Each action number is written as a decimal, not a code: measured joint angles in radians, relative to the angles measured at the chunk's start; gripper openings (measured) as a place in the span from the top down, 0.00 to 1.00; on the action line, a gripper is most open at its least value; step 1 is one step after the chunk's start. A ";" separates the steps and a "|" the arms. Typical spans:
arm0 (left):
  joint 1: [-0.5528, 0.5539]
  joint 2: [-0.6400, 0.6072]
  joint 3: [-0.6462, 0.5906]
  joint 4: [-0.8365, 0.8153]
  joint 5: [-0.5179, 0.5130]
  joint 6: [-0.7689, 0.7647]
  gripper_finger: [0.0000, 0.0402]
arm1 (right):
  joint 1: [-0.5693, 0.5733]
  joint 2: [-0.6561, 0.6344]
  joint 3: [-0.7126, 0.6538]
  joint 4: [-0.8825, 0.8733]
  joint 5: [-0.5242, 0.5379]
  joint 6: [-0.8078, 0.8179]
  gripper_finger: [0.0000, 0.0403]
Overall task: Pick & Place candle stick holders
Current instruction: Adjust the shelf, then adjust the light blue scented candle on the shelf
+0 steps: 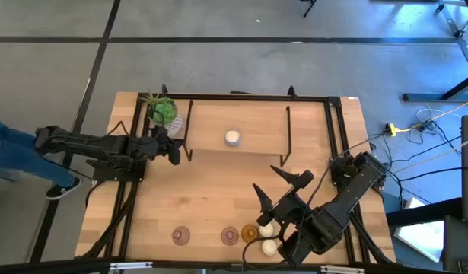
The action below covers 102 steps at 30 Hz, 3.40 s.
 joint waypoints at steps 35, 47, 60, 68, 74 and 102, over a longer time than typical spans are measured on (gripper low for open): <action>-0.312 0.002 0.124 0.434 0.057 0.611 0.99 | 0.016 0.000 0.000 0.197 -0.286 -0.284 0.14; -0.347 0.115 0.124 0.670 0.321 0.738 0.99 | -0.097 0.028 -0.100 0.929 -0.906 -1.111 0.14; -0.347 0.115 0.124 0.670 0.321 0.730 0.99 | -0.214 -0.204 -0.478 1.203 -1.066 -1.090 0.14; -0.347 0.115 0.124 0.670 0.313 0.730 0.99 | -0.275 -0.604 -1.062 1.678 -1.069 -0.977 0.14; -0.347 0.115 0.124 0.671 0.285 0.730 0.99 | -0.345 -0.732 -1.268 1.864 -1.066 -0.714 0.14; -0.346 0.171 0.123 0.569 -0.030 0.686 0.99 | -0.365 -0.739 -1.279 1.763 -0.983 -0.653 0.14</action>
